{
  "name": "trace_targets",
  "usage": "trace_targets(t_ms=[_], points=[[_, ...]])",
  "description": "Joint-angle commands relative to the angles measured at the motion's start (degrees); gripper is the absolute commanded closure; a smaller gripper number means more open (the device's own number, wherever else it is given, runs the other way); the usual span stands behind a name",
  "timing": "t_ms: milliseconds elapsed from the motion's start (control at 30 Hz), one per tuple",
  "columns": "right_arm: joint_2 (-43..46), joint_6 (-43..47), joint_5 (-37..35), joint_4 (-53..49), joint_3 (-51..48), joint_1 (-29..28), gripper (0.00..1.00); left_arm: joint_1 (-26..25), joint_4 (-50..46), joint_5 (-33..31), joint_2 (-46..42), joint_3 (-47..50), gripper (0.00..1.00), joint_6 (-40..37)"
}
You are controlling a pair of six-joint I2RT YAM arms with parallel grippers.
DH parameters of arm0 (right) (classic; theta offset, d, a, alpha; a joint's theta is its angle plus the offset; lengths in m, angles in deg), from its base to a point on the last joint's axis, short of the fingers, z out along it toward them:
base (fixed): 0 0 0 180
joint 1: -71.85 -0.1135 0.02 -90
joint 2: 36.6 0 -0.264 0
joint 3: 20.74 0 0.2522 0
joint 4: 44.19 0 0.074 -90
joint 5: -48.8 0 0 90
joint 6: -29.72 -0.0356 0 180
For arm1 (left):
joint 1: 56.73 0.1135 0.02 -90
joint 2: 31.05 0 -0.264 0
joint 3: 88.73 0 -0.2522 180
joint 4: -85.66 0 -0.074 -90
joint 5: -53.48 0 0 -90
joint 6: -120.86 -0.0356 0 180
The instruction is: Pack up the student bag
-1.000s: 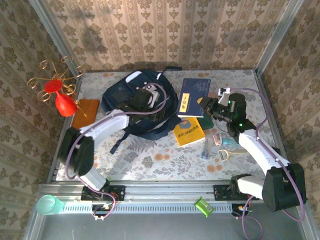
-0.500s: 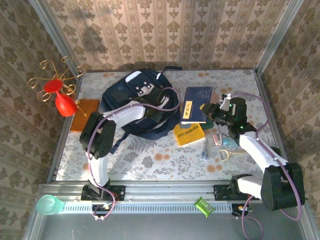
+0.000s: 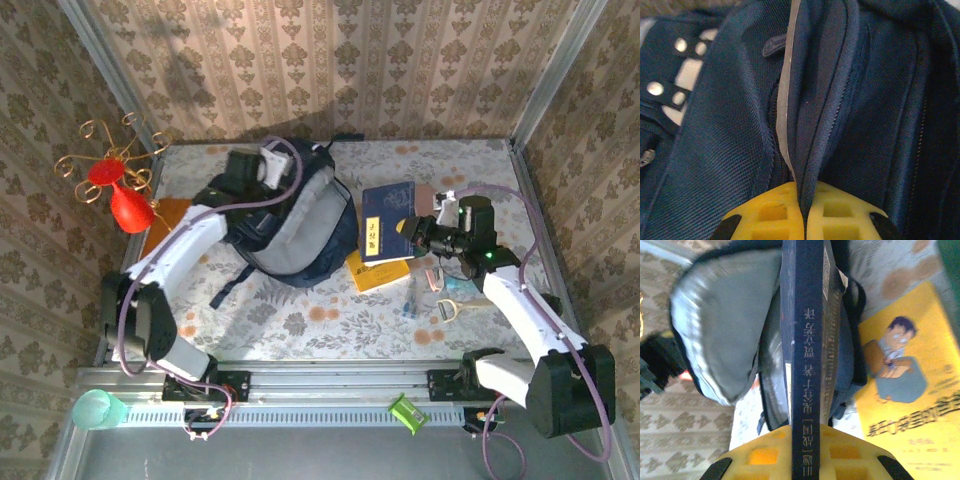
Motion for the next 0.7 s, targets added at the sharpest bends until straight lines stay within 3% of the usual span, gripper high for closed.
trace_targets(t_ms=[0,267,667], points=[[-2.2,-4.2,5.3,6.9,3.2,-4.5,1.0,3.3,8.6,12.3,-1.9,-1.1,1.0,4.7],[-20.2,-13.9,6.5,20.9,11.6,-14.1,1.0,6.6,4.5,19.5,-0.4,-7.7,1.0,3.6],[-46.3,-9.4,3.2,11.6,37.3,-18.4,1.0,10.2,-3.0,31.7,3.4,-17.5,1.0,4.8]])
